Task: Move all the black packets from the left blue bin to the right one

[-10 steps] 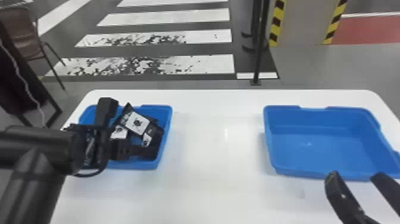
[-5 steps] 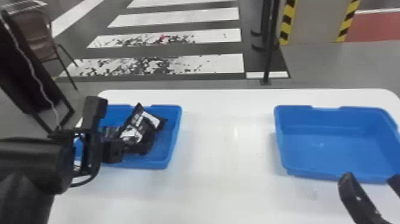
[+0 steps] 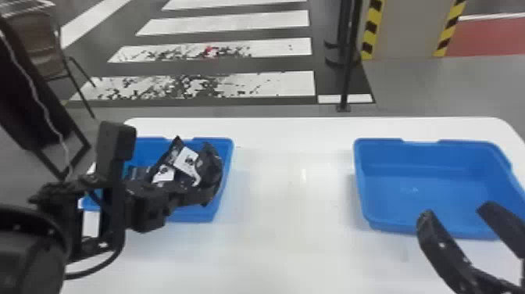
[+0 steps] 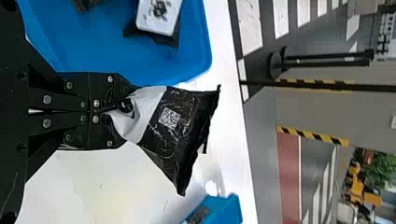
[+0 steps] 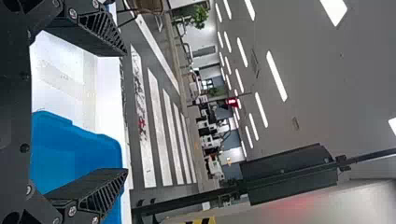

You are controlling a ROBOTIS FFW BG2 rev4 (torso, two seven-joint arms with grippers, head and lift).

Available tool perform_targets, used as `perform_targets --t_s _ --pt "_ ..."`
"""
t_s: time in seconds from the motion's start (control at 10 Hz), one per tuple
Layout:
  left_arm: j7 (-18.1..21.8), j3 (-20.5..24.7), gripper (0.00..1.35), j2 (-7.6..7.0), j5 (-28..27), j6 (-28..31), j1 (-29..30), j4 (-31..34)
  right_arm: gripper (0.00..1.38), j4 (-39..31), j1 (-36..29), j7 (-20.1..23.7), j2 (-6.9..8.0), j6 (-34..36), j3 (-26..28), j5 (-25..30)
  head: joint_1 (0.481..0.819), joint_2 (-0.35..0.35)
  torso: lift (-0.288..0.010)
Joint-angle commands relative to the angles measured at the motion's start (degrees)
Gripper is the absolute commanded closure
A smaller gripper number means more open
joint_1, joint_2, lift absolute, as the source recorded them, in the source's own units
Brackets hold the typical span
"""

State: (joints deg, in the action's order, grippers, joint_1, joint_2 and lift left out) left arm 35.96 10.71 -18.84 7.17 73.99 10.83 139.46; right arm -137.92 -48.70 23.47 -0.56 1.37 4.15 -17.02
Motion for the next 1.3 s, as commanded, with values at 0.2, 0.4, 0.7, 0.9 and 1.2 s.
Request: perform_targets --t_s 0.2,0.4,0.7,0.9,1.2 --pt "-0.63 -8.42 1.21 0.92 4.95 -4.11 0.84 1.09 0.15 0.60 5.39 2.54 -1.28 2.85 -3.92 -2.18 0.695 0.049 -0.185" --pt "-1.07 -12.54 1.21 1.09 8.03 -5.65 -0.56 1.09 0.15 1.16 8.62 4.74 -1.63 7.21 -5.63 -2.64 0.695 0.016 -0.185" --pt "-1.42 -17.91 1.21 1.18 10.54 -6.64 -2.95 0.53 0.15 4.82 13.41 7.29 -2.34 9.32 -8.83 -3.44 0.695 -0.011 -0.185" --pt "-1.50 -19.62 1.21 1.18 11.46 -6.78 -3.52 -0.18 0.15 4.96 14.39 7.29 -2.43 9.32 -9.06 -3.44 0.695 -0.032 -0.185" --pt "-1.77 -21.45 1.21 1.71 12.26 -7.20 -5.20 -1.16 0.15 5.66 16.08 7.82 -2.69 9.74 -10.21 -3.66 0.695 -0.056 -0.185"
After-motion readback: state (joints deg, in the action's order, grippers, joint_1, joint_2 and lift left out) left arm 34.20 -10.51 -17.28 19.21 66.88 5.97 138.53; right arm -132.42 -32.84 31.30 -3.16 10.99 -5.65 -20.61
